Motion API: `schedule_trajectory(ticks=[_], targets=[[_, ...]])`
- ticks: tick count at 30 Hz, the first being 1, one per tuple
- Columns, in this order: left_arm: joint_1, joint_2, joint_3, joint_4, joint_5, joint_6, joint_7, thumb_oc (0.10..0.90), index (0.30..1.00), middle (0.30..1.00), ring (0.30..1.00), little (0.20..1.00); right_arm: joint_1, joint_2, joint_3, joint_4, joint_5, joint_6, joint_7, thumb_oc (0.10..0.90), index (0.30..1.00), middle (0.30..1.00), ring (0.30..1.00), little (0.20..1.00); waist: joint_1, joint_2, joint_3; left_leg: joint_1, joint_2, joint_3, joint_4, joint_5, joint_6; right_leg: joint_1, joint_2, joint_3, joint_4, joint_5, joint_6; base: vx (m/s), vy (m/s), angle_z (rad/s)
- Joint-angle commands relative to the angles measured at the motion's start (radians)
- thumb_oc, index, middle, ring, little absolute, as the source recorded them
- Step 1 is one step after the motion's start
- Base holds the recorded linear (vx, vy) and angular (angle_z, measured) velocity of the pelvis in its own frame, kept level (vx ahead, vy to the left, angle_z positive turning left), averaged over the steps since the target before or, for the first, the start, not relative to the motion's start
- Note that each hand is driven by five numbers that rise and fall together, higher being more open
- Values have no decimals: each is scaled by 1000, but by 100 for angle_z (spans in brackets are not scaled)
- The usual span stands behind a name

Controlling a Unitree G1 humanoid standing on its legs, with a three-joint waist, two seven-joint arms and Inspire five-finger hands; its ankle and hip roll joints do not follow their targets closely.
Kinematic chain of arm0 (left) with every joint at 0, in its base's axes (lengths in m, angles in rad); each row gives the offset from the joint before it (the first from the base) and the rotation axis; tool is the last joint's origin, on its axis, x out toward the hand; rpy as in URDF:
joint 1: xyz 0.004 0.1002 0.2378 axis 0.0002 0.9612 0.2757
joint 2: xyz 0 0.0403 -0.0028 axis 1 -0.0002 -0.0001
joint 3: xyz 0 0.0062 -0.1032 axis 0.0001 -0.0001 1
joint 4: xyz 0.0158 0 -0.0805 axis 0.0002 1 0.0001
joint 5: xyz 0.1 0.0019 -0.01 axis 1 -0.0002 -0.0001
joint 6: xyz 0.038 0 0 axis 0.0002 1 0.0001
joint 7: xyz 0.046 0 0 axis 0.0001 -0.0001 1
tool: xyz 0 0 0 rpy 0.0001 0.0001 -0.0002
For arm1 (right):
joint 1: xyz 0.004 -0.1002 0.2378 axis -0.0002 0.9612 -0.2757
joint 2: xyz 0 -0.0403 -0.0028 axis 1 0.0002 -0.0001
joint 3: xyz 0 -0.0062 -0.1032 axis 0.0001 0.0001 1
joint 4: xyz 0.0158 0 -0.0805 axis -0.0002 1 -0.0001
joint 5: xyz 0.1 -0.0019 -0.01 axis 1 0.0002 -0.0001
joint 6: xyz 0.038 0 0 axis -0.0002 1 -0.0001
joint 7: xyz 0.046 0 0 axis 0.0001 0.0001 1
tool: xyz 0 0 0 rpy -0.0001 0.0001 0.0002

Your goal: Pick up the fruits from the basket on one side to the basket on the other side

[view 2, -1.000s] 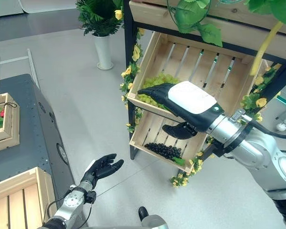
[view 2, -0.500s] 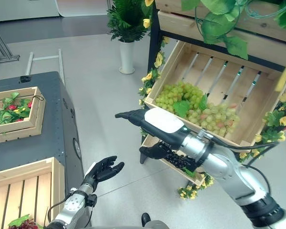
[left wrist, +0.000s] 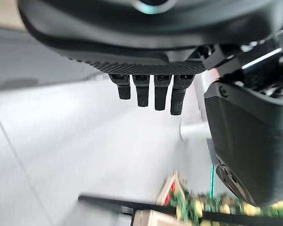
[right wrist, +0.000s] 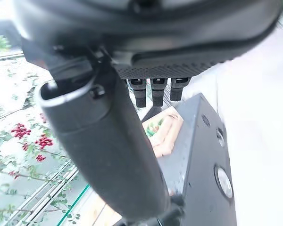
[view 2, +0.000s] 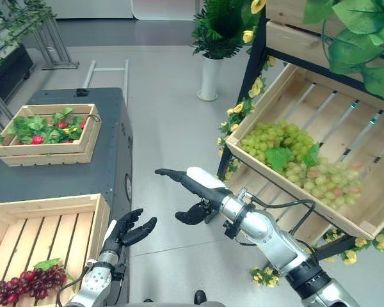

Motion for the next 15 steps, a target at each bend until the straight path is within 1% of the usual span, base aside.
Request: schedule_trajectory(ticks=[1,3,4,5,6,7,9,10,13,14,15], targets=[[-98,52,21,-89,86,-148,86,800,900,900,900,900,-66,59,-9,46,97,-10,-147,800,900,900,900,900,46,20,1,11,-74,-41,10,-126,7,48,24,-73,22,-93,-11,-2,-24,26],[-98,69,26,-118,101,-145,91,800,900,900,900,900,-59,80,-4,104,91,-14,-178,800,900,900,900,900,56,23,4,5,-77,-55,10,-123,7,47,22,-85,23,-96,-13,-5,-27,33],[-102,91,30,-164,122,-135,96,800,900,900,900,900,-53,107,-2,172,82,-4,-220,800,900,900,900,900,70,28,9,-2,-80,-71,10,-118,8,45,19,-101,26,-101,-17,-4,-25,40],[-104,107,32,-197,138,-125,101,800,900,900,900,900,-51,119,-6,209,91,5,-234,800,900,900,900,900,78,31,14,-6,-81,-82,10,-115,8,45,17,-110,29,-105,-19,-1,-17,36],[-104,110,33,-202,144,-126,106,800,900,900,900,900,-51,122,-6,214,93,10,-234,800,900,900,900,900,80,31,15,-6,-82,-84,10,-115,8,45,17,-113,29,-105,-19,4,-4,45],[-108,137,39,-247,158,-118,112,800,900,900,900,900,-46,145,-9,290,123,10,-255,800,900,900,900,900,92,37,24,-11,-84,-99,10,-108,9,41,12,-127,43,-113,-23,1,3,40],[-110,161,46,-289,179,-113,127,800,900,900,900,900,-40,161,-13,332,149,34,-257,800,900,900,900,900,102,42,32,-15,-85,-110,11,-104,10,37,8,-140,58,-122,-26,-6,11,34],[-108,190,63,-345,184,-105,129,800,900,900,900,900,-21,178,-19,380,149,39,-262,800,900,900,900,900,113,48,44,-24,-87,-124,25,-104,12,32,1,-154,81,-135,-31,-12,20,20],[-105,214,85,-393,185,-112,147,800,900,900,900,900,0,183,-19,406,145,53,-260,800,900,900,900,900,122,53,56,-36,-91,-140,46,-106,14,26,-5,-168,106,-147,-37,-12,41,27],[-101,252,122,-463,193,-122,173,800,900,900,900,900,28,176,-23,421,137,65,-260,800,900,900,900,900,135,57,79,-49,-97,-160,76,-109,15,23,-14,-187,139,-163,-46,-16,58,27],[-99,272,141,-490,210,-132,196,800,900,900,900,900,38,171,-27,429,132,68,-260,800,900,900,900,900,141,58,90,-55,-100,-169,92,-111,14,21,-17,-196,157,-172,-50,-20,62,36]])
